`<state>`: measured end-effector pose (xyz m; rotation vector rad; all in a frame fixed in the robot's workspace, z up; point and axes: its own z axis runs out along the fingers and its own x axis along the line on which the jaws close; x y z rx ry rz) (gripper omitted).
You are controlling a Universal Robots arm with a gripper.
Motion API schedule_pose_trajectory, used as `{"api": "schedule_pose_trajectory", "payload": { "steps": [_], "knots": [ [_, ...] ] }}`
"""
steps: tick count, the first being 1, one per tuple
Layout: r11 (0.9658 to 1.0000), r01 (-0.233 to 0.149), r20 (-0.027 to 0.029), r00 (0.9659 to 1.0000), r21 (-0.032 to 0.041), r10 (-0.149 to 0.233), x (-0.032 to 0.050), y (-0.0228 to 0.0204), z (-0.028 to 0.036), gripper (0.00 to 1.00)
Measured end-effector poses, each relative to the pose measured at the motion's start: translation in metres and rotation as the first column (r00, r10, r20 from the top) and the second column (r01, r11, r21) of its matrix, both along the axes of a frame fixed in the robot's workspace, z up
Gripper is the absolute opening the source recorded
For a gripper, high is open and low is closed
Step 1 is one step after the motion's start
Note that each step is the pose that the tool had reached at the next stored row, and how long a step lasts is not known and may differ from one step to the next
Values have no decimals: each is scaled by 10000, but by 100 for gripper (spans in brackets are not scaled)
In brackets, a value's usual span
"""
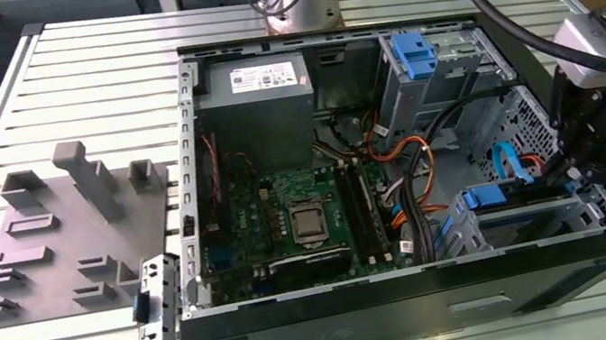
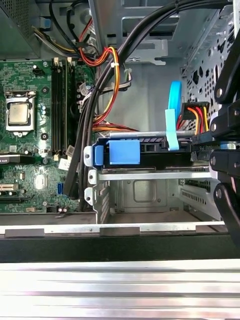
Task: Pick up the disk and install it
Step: 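Insert the second disk wire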
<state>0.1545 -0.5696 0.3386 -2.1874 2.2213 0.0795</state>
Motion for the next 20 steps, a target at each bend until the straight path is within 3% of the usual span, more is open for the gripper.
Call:
{"api": "schedule_pose_trajectory", "payload": {
  "steps": [4,20],
  "knots": [
    [10000,2,0,10000,0,-2,-14,30,-1,16],
    [10000,3,0,10000,0,-3,-40,34,-30,16]
  ]
}}
